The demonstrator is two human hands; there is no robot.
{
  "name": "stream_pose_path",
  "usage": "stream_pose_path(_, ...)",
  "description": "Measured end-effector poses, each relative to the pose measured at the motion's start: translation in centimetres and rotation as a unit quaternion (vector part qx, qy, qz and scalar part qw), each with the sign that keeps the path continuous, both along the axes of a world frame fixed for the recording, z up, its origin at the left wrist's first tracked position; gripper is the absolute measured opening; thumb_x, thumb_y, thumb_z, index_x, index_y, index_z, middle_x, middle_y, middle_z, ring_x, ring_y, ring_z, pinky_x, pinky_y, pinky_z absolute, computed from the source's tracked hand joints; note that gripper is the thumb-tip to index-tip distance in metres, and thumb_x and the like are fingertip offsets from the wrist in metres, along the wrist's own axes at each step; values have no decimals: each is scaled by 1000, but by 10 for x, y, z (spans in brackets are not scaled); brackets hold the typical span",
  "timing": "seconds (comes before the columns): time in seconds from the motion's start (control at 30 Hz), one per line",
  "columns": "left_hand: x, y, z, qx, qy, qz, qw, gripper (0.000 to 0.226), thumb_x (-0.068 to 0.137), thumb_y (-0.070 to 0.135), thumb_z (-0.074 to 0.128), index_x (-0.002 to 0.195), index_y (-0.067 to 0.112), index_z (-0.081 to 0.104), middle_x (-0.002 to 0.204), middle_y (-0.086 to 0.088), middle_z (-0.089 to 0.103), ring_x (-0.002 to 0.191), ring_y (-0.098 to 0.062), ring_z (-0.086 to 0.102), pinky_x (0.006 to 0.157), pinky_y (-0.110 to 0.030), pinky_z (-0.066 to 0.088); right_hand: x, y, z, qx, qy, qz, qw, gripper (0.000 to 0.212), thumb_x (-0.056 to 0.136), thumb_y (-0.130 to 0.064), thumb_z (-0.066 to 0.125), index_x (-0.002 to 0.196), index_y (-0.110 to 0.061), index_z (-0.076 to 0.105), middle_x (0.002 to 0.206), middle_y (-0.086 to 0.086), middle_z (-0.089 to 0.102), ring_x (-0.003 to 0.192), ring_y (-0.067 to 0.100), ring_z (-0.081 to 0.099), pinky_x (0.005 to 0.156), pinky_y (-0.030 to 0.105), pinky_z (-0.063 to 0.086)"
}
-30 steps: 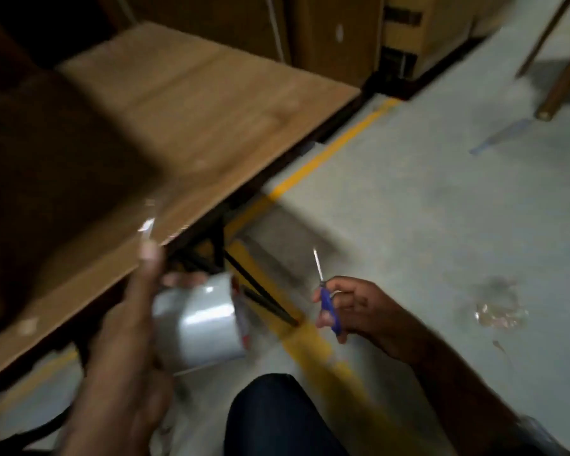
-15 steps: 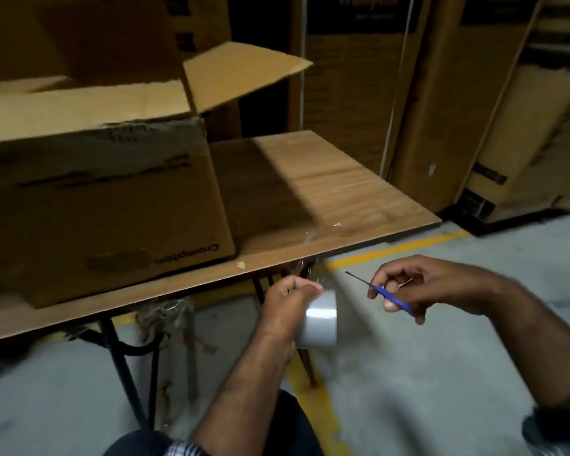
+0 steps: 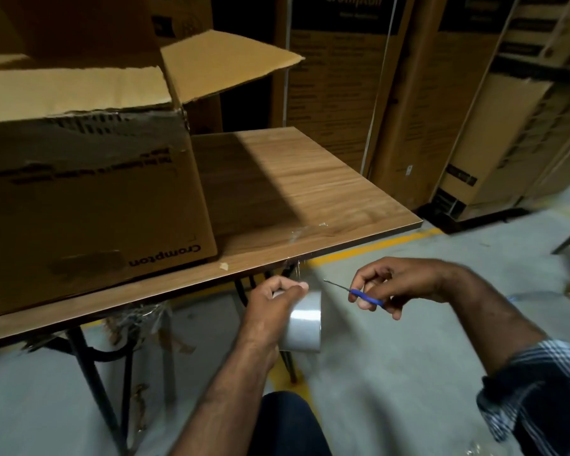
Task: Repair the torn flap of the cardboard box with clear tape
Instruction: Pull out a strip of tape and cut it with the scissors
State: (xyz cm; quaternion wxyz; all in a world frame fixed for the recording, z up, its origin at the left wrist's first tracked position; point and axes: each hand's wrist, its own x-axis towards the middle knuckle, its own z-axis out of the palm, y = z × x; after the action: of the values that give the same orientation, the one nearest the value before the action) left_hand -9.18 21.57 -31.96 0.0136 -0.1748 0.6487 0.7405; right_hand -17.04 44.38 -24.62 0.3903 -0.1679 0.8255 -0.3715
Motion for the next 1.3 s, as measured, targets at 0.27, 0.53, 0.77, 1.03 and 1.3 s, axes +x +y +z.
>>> stream_pose_path(0.27, -1, -2, -1, -2, -12, -12, 1000, 13, 84, 27, 76, 73, 23, 70, 97, -13, 73, 76, -26, 67, 61, -33, 50, -18, -29, 0, -10, 8, 41, 999, 38, 76, -29, 80, 109, -11, 75, 94, 20, 63, 65, 19, 54, 59, 27, 55)
stream_pose_path(0.53, -1, -2, -3, 0, -17, -14, 1000, 15, 86, 28, 75, 86, 14, 71, 98, -13, 74, 74, -24, 68, 54, -27, 51, -22, -26, 2, -6, 21, 62, 998, 21, 88, -9, 76, 109, -8, 76, 84, 6, 74, 63, 17, 52, 53, 24, 51)
stream_pose_path(0.77, 0, 1, -1, 18, -14, -18, 1000, 13, 84, 28, 76, 82, 16, 72, 98, -19, 74, 77, -29, 68, 62, -33, 52, -22, -24, 7, -3, 22, 63, 998, 24, 87, -5, 76, 111, -4, 75, 74, -2, 76, 55, 12, 54, 49, 20, 49)
stream_pose_path(1.03, 2, 3, 1, 19, -15, -2, 1000, 11, 85, 25, 75, 85, 14, 74, 96, -15, 75, 74, -23, 67, 61, -30, 51, -16, -31, 17, 8, 49, 67, 997, 16, 87, -8, 77, 102, -6, 77, 80, 2, 78, 56, 13, 52, 48, 21, 45)
stream_pose_path(1.3, 4, -1, 4, 27, -34, -16, 999, 11, 84, 29, 76, 86, 18, 76, 98, -14, 75, 79, -25, 69, 60, -30, 54, -8, -42, 29, 51, 54, 71, 995, 17, 87, -8, 78, 104, -6, 77, 75, -4, 78, 54, 10, 56, 51, 23, 49)
